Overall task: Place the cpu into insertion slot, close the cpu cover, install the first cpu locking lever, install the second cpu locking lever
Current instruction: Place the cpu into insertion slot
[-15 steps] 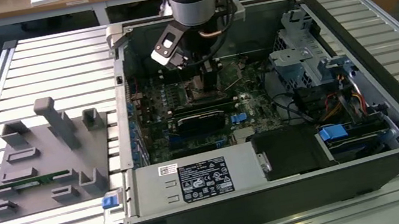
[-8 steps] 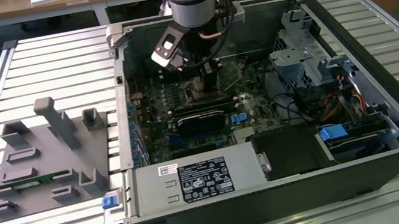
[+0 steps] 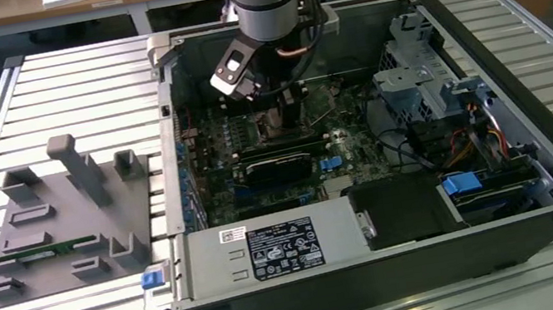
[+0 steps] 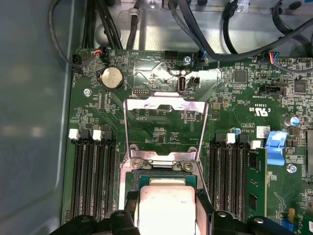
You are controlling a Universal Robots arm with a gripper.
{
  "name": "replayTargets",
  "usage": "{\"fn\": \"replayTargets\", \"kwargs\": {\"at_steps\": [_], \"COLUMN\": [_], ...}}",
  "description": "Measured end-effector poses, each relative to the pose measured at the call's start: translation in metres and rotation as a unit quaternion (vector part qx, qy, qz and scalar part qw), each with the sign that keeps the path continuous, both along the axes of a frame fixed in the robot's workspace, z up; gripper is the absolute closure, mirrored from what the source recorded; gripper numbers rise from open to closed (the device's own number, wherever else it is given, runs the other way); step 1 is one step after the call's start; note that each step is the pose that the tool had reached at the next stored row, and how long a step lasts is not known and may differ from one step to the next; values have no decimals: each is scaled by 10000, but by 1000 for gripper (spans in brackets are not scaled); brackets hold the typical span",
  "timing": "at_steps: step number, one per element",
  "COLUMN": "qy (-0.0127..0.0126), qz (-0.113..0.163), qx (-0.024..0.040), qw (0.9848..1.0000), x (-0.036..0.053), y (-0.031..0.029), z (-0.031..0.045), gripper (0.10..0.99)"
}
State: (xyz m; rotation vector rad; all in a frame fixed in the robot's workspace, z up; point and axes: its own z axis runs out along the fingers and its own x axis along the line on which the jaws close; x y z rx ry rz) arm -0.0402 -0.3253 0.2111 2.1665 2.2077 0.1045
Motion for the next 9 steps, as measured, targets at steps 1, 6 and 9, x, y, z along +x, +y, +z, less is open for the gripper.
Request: {"fn": "replayTargets", "kwargs": {"at_steps": [1,6,9], "qy": [1,3,4], "qz": [0,0,0], "qx": [0,0,-2], "qw": [10000,10000,10000], "x": [0,0,0], "y": [0,0,-1], "z": [-5,-30,-38], "gripper": [545,545,545]}}
